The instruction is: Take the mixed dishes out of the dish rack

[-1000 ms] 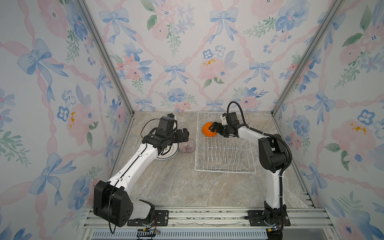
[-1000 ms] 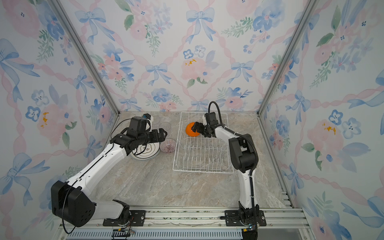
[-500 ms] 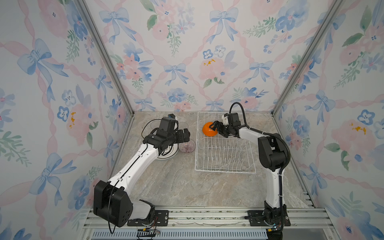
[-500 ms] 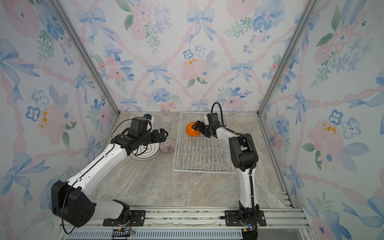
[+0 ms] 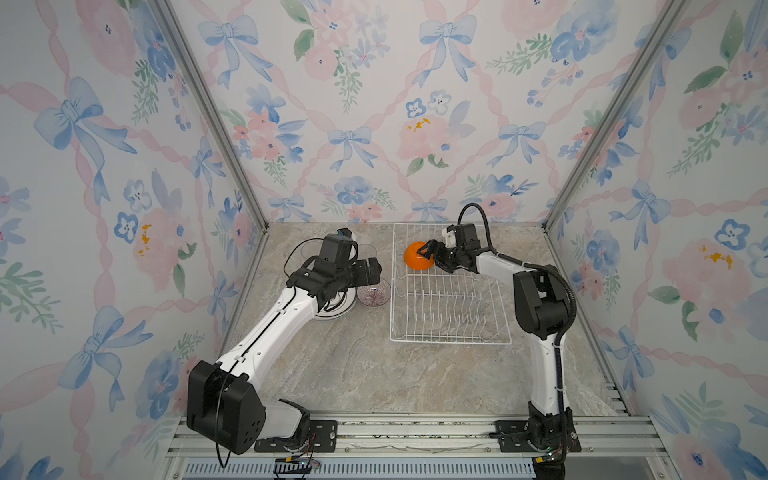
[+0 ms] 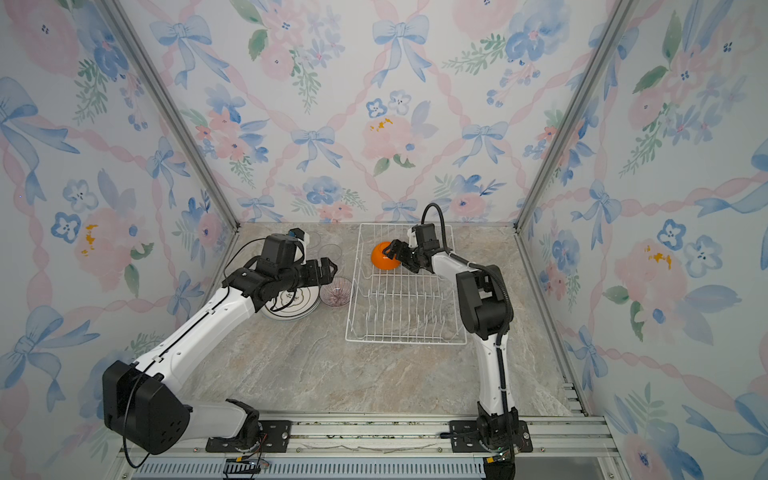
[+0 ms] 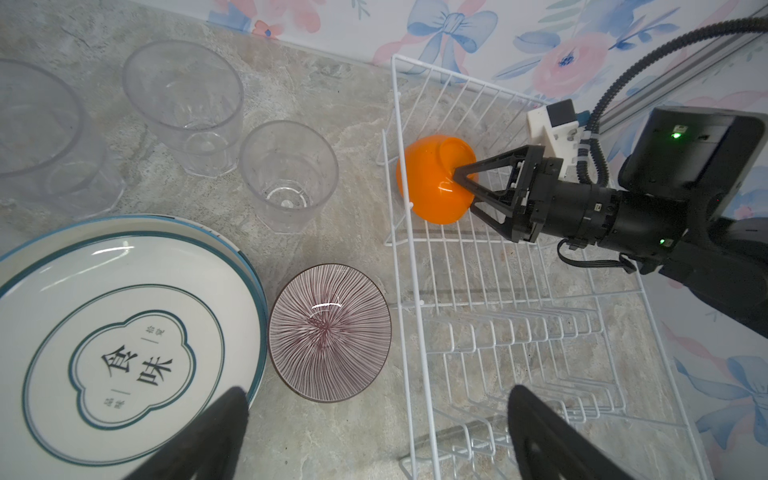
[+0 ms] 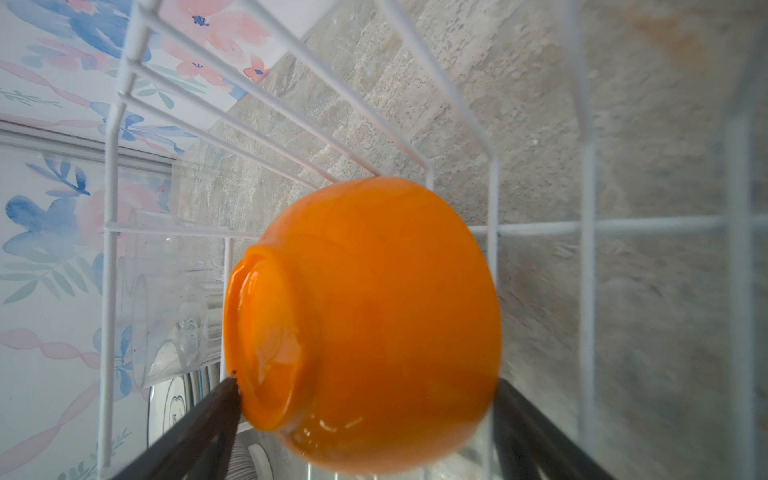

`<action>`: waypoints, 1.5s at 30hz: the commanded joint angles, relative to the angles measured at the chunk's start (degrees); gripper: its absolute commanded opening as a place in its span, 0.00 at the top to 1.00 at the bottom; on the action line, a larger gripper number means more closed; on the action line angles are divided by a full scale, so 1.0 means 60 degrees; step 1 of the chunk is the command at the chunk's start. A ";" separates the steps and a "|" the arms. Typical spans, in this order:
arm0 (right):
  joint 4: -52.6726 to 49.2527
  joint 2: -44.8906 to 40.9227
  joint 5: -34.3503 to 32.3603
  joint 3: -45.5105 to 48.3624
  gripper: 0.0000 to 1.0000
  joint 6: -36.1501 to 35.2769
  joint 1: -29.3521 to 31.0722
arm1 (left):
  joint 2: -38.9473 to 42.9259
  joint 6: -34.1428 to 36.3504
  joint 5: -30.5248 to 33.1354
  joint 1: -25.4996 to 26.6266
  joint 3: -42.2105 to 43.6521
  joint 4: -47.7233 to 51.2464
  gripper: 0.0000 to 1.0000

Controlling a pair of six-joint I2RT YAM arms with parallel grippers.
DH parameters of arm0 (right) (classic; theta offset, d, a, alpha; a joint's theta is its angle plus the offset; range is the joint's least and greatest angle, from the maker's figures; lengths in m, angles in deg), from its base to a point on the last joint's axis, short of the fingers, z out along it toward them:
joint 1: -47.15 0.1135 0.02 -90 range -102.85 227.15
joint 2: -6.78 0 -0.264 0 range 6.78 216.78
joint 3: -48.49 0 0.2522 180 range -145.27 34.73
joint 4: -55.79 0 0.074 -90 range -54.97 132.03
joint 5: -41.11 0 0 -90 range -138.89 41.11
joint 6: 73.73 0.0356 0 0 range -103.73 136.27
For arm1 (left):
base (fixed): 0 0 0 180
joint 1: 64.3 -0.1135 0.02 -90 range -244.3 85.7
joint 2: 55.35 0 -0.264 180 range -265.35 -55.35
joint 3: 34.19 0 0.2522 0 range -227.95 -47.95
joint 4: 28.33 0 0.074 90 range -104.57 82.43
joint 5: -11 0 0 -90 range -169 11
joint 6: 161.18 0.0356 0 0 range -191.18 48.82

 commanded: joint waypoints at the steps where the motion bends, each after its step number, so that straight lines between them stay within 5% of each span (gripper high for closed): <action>1: 0.0059 0.0003 0.0157 -0.0288 0.10 -0.0319 0.0151 | 0.0010 -0.0150 0.0094 0.0055 0.0057 -0.0021 0.02; 22: -0.0177 -0.1190 -0.0453 0.0723 0.20 -0.1116 -0.0021 | -0.0263 -0.0135 0.0082 0.0113 -0.0018 -0.0034 0.02; 35: -0.0618 -0.0584 -0.0201 -0.0027 0.00 -0.0704 -0.0041 | -0.0375 -0.0117 0.0061 0.0189 -0.0098 -0.0039 0.02; 45: -0.1630 0.0336 -0.0740 -0.1110 0.03 -0.1042 -0.0017 | -0.0357 -0.0072 0.0101 0.0191 -0.0121 -0.0035 0.02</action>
